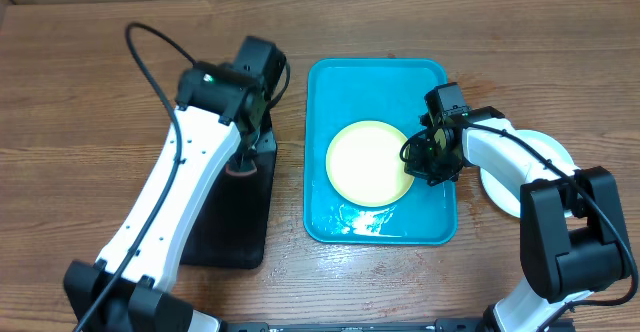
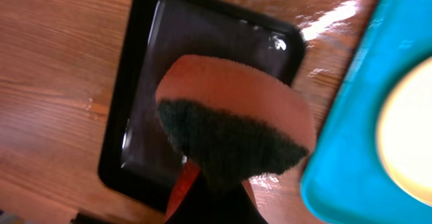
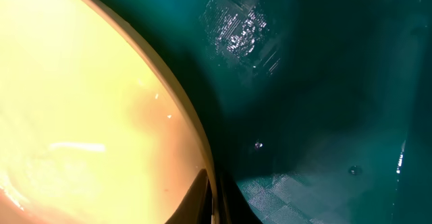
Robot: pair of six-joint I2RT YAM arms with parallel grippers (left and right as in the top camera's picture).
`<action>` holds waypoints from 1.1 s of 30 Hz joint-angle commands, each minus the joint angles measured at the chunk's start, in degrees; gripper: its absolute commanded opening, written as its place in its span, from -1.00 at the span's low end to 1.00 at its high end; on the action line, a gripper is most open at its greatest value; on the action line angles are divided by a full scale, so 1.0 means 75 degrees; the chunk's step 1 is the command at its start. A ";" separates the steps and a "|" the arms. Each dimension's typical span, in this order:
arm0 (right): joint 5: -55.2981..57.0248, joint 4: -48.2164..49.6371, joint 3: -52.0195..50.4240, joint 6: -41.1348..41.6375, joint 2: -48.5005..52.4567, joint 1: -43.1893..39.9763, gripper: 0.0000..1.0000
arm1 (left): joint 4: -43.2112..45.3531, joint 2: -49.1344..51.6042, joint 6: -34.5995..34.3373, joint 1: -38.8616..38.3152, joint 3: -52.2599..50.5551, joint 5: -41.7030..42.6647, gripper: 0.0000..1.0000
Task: Clean dirty plates on tray and stack at the side
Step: 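Return the sponge to the black tray with left gripper, then lift the yellow plate with right gripper and tilt it over black tray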
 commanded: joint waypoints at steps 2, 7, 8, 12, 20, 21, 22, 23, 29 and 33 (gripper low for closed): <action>0.0565 -0.0058 -0.0277 0.0012 0.0195 -0.0012 -0.92 | 0.1571 0.0134 0.0125 0.0239 -0.2031 -0.0254 -0.91; 0.0565 -0.0058 -0.0277 0.0012 0.0195 -0.0012 -0.92 | 0.3287 0.0230 0.0125 0.0557 -0.3614 0.0294 -0.92; 0.0562 -0.0067 -0.0277 0.0012 0.0195 -0.0012 -0.92 | 0.3372 0.0227 0.0122 0.0627 -0.3710 0.0423 -0.70; 0.0425 -0.0181 -0.0271 -0.0023 0.0181 -0.0012 -0.92 | 0.3296 0.0181 0.0157 0.0947 -0.3724 0.1005 -0.37; 0.0731 -0.1014 0.0289 -0.0259 -0.1064 0.0239 -0.92 | 0.2827 -0.0962 0.0793 0.1754 -0.3421 0.2489 -0.46; 0.0892 -0.1139 0.0443 -0.0297 -0.1323 0.0373 -0.92 | 0.2771 -0.1180 0.0851 0.1853 -0.3369 0.2538 -0.44; 0.1037 -0.1253 0.0606 -0.0376 -0.1550 0.0513 -0.92 | 0.2681 -0.1463 0.0903 0.1982 -0.3290 0.2602 -0.38; 0.1192 -0.1373 0.0810 -0.0458 -0.1786 0.0691 -0.92 | 0.2565 -0.1760 0.0924 0.2119 -0.3179 0.2649 -0.33; 0.2317 -0.1638 0.2136 -0.0455 -0.2448 0.1982 -0.92 | 0.1883 -0.3293 0.1189 0.2859 -0.2206 0.2964 0.13; 0.3095 -0.0752 0.2498 -0.0449 -0.2439 0.3252 -0.92 | 0.1614 -0.4348 0.1326 0.3089 -0.1413 0.2946 0.86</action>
